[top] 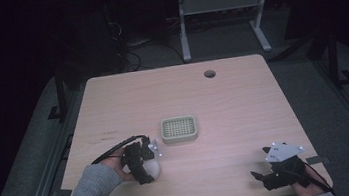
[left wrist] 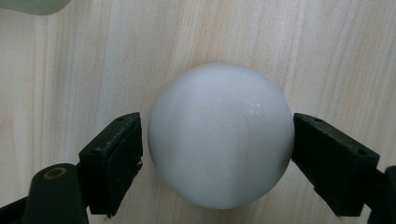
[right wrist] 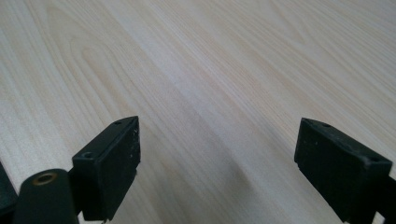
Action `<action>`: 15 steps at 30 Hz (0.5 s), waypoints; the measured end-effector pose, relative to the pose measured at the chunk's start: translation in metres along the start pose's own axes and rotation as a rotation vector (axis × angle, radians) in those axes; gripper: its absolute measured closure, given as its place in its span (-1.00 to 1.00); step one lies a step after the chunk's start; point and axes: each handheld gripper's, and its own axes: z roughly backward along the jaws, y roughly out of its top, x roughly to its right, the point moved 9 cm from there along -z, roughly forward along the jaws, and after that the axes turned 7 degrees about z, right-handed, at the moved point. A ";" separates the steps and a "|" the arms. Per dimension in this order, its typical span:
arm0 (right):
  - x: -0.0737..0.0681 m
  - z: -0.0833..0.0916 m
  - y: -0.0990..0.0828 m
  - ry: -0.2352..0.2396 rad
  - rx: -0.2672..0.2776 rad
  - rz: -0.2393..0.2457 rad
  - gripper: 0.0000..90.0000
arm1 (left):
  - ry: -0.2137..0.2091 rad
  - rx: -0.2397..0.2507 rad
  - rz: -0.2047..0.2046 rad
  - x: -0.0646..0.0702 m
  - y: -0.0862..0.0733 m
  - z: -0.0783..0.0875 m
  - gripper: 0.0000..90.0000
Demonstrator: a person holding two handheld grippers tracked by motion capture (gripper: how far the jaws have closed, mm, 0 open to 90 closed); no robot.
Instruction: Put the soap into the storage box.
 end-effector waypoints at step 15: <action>0.000 0.000 0.000 0.000 -0.001 0.004 -0.69 | -0.012 -0.027 -0.003 -0.001 -0.001 -0.010 -0.57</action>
